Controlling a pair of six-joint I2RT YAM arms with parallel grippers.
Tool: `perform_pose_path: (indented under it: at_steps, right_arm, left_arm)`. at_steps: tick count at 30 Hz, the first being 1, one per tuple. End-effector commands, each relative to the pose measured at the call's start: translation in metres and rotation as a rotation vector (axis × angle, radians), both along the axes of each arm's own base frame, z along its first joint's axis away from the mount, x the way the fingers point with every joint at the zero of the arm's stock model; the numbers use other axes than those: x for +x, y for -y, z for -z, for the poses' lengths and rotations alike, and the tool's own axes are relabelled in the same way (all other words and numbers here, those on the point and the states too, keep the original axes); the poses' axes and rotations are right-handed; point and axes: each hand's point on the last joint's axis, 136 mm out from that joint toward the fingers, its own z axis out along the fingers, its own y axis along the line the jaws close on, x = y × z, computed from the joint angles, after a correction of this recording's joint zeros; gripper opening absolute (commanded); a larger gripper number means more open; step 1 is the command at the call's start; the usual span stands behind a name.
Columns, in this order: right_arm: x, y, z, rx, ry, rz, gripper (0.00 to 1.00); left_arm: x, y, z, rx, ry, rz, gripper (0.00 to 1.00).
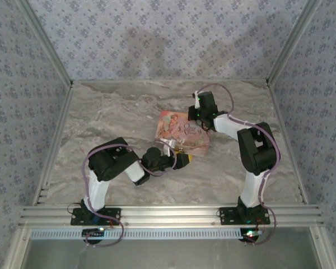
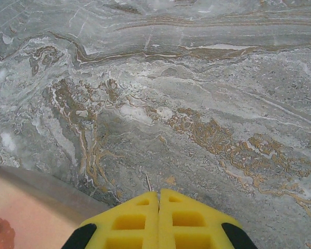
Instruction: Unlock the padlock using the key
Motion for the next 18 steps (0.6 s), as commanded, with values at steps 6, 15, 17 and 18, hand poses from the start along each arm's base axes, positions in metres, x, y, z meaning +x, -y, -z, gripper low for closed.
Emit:
perform_pose_path:
  at_steps: [6,15,17,18]
  right_arm:
    - [-0.028,0.007,0.034,-0.04,-0.143,0.001,0.0]
    - [-0.028,0.008,0.034,-0.041,-0.142,0.002,0.0]
    - [-0.027,0.008,0.034,-0.04,-0.142,0.001,0.0]
    - [-0.027,0.008,0.034,-0.04,-0.142,0.001,0.0]
  left_arm:
    - [0.012,-0.01,-0.002,-0.03,-0.017,-0.033,0.49]
    - [0.01,-0.026,0.015,-0.001,-0.077,-0.058,0.42]
    - [0.01,-0.028,0.017,0.0,-0.09,-0.058,0.38]
    - [0.01,-0.028,0.018,0.0,-0.096,-0.054,0.37]
